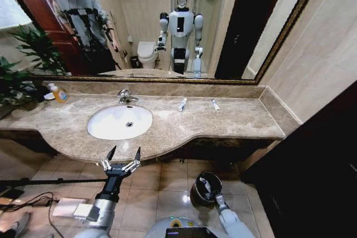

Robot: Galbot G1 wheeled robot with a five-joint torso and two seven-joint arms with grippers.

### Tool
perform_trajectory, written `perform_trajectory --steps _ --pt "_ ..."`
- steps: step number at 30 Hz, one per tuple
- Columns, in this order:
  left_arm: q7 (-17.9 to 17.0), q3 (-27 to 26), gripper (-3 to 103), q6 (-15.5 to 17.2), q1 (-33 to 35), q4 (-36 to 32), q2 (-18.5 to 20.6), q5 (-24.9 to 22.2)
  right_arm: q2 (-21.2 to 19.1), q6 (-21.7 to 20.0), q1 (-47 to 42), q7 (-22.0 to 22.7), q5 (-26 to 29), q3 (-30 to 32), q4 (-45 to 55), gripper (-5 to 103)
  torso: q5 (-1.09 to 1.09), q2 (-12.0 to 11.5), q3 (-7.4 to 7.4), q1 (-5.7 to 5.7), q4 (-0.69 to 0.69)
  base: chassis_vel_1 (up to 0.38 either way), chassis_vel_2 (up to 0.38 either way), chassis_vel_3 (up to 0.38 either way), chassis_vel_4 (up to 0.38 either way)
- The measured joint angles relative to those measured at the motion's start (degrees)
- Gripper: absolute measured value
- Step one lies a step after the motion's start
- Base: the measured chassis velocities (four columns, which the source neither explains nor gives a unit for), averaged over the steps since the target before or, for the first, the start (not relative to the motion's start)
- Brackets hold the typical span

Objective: Pick up the trash from the sink and place it in the trash bin.

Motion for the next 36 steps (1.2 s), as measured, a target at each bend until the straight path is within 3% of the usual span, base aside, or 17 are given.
perform_trajectory --steps 4,5,7,10,11,13,15,18,19,23,28,31,36 --pt "0.00 0.00 100 0.00 0.00 0.00 0.00 0.00 0.00 -0.17 1.48 -0.85 0.00 0.35 -2.93 -3 0.00 0.00 0.00 0.00 0.00 0.000 0.000 0.000 0.000" --pt "0.00 0.00 100 0.00 0.00 0.00 0.00 0.00 -0.01 -0.42 1.71 -1.06 0.01 0.39 -3.46 2 0.00 0.00 0.00 0.00 0.00 0.000 0.000 0.000 0.000" --pt "0.00 0.00 100 0.00 0.00 0.00 0.00 0.00 -0.01 -0.53 1.90 -1.14 0.01 0.43 -3.99 2 0.00 0.00 0.00 0.00 0.00 0.000 0.000 0.000 0.000" --pt "0.00 0.00 100 0.00 0.00 0.00 0.00 0.00 -0.09 -0.61 1.99 -1.17 0.14 0.56 -4.66 18 0.00 0.00 0.00 -0.01 0.00 0.000 0.000 0.000 0.000" --pt "0.00 0.00 100 0.00 0.00 0.00 0.00 0.00 -0.09 -0.61 1.99 -1.17 0.14 0.56 -4.66 18 0.00 0.00 0.00 -0.01 0.00 0.000 0.000 0.000 0.000" --pt "0.00 0.00 100 0.00 0.00 0.00 0.01 0.00 -0.20 -0.42 1.79 -1.23 0.19 0.56 -4.70 29 0.00 0.00 0.00 -0.01 0.00 0.000 0.000 0.000 0.000" --pt "0.00 0.00 100 0.00 0.00 0.00 0.00 0.00 -0.20 -0.17 1.69 -1.52 0.27 0.58 -4.69 29 0.00 0.00 0.00 -0.01 0.00 0.000 0.000 0.000 0.000" --pt "0.00 0.00 100 0.00 0.00 0.00 0.00 0.00 -0.23 1.26 1.32 -3.19 0.48 0.64 -4.35 45 0.00 0.00 0.00 -0.01 0.00 0.000 0.000 0.000 0.000" --pt "0.00 0.00 100 0.00 0.00 0.00 0.00 0.00 -0.23 1.26 1.32 -3.19 0.48 0.64 -4.35 45 0.00 0.00 0.00 -0.01 0.00 0.000 0.000 0.000 0.000" --pt "0.00 0.00 100 0.00 0.00 0.00 0.00 0.00 -0.09 2.32 1.10 -3.06 0.57 0.72 -4.32 67 0.00 0.00 0.00 -0.01 0.00 0.000 0.000 0.000 0.000" --pt "0.00 0.00 100 0.00 0.00 0.00 0.00 0.00 0.21 3.24 1.26 -2.04 2.15 0.81 -5.18 78 0.01 0.00 0.00 -0.01 0.00 0.000 0.000 0.000 0.000" --pt "0.00 0.00 100 0.00 0.00 0.00 0.00 0.00 0.34 5.69 1.75 -0.16 2.83 0.91 -6.58 94 0.00 0.00 0.00 -0.01 0.00 0.000 0.000 0.000 0.000" --pt "0.00 0.00 100 0.00 0.00 0.00 0.00 0.00 0.67 6.17 1.68 2.37 3.30 0.88 -6.37 100 0.00 0.00 0.00 -0.01 0.00 0.000 0.000 0.000 0.000"
